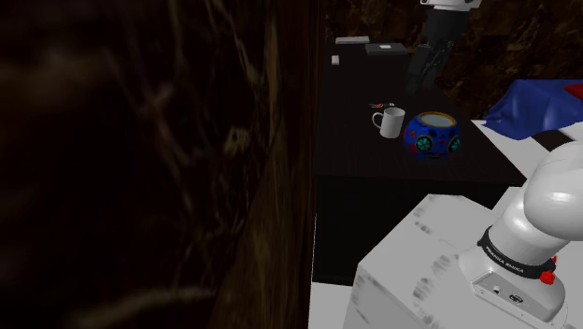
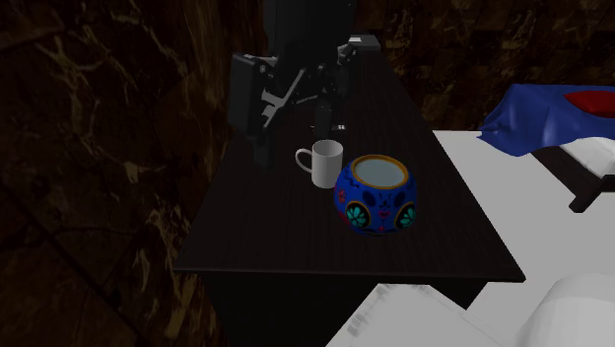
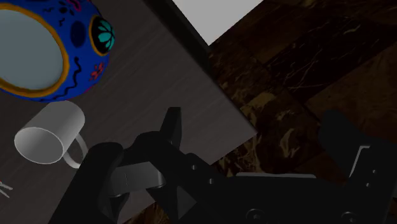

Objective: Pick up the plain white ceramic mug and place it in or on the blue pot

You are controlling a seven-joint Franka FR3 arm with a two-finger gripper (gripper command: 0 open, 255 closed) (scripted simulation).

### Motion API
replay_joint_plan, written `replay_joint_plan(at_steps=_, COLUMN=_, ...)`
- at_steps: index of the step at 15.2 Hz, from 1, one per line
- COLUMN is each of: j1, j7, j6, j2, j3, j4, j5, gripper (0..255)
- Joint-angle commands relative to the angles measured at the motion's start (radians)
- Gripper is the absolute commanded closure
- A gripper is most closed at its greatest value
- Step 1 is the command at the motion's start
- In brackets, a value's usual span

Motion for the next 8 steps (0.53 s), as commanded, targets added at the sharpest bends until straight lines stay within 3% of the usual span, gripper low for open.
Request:
replay_joint_plan(at_steps=1, j1=0.000, j7=0.000, j6=0.000, j2=0.000, j3=0.000, j4=0.000, j5=0.000, gripper=0)
replay_joint_plan(at_steps=8, j1=-0.031, j7=-0.156, j6=0.121, j2=0.151, j3=-0.111, j4=-0.003, j5=-0.085, gripper=0)
